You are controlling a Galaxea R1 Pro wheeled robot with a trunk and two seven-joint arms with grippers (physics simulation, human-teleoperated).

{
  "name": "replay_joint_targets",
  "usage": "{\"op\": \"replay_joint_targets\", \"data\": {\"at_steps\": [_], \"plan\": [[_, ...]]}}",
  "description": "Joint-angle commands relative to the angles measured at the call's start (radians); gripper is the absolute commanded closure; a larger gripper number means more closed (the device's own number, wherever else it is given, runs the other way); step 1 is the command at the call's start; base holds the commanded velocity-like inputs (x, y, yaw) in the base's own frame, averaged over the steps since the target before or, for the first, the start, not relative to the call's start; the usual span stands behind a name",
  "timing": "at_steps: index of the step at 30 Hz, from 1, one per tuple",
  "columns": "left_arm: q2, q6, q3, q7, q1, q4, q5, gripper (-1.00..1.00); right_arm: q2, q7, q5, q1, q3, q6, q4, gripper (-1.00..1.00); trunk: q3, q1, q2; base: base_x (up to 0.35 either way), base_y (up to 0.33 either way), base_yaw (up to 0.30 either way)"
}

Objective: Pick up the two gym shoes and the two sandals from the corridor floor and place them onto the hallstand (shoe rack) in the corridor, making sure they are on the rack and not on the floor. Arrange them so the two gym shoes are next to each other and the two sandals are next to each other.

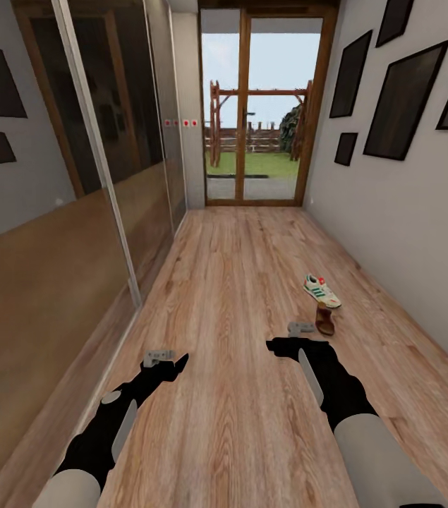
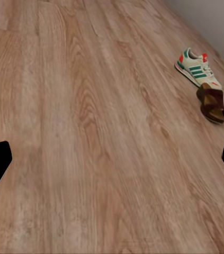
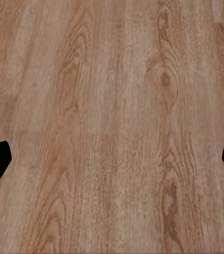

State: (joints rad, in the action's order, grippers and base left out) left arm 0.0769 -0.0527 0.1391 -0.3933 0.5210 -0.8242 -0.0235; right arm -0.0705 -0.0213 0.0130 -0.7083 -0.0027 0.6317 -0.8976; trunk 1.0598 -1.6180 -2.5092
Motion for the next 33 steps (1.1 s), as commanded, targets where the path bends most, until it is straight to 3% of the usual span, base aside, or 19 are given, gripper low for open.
{"op": "replay_joint_targets", "data": {"at_steps": [1, 33], "plan": [[0.001, -0.006, 0.005, -0.008, 0.001, 0.0, -0.002, -1.0, 0.0, -0.002, 0.001, 0.0, 0.0, 0.005, -0.001, -1.0, 0.001, 0.0, 0.0, 0.348, 0.0, 0.0], [0.001, -0.006, 0.005, -0.007, 0.001, 0.004, -0.001, -1.0, 0.0, -0.002, 0.005, 0.0, 0.0, 0.005, -0.001, -1.0, 0.001, 0.0, 0.0, 0.348, 0.0, 0.0]]}}
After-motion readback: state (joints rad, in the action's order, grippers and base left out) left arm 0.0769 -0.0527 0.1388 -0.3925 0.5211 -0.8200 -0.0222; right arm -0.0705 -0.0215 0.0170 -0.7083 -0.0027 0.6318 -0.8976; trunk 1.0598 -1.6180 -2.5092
